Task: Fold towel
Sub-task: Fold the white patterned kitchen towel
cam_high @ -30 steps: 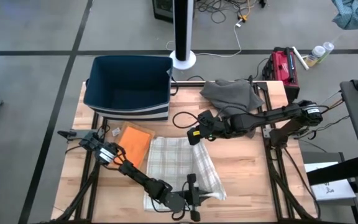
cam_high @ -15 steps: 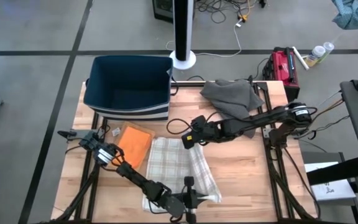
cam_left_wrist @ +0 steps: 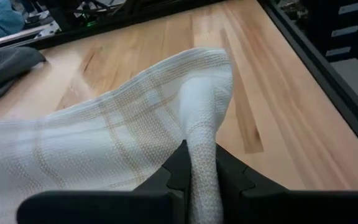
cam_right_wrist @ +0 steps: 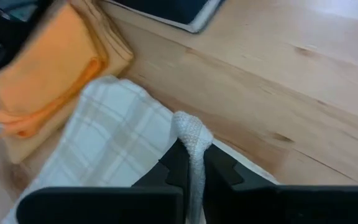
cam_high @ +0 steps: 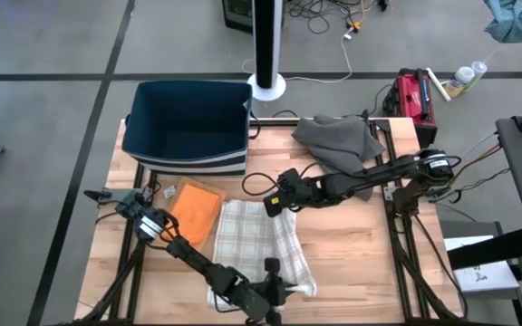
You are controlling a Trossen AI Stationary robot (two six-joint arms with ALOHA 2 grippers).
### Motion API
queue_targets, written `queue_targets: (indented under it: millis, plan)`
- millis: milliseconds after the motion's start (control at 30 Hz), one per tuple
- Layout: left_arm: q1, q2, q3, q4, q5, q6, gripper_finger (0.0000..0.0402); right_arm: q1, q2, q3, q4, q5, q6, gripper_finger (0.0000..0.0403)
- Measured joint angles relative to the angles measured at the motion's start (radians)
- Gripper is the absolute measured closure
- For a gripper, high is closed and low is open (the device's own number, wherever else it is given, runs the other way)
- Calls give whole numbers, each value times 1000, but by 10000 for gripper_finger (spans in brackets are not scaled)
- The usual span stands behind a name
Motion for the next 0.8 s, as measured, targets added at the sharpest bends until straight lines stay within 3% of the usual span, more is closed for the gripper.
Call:
queue_targets:
  millis: [500,667,800]
  plan:
    - [-11,-28,0,-77,7,-51,367,0,2,-1,54,-23,-8,352]
    - [-22,-46,0,-96,6,-51,337,0,2,-2,54,-26,-8,332]
    - [-31,-69,2,-201,9,-100,305,-2,2,-2,48,-52,-17,310]
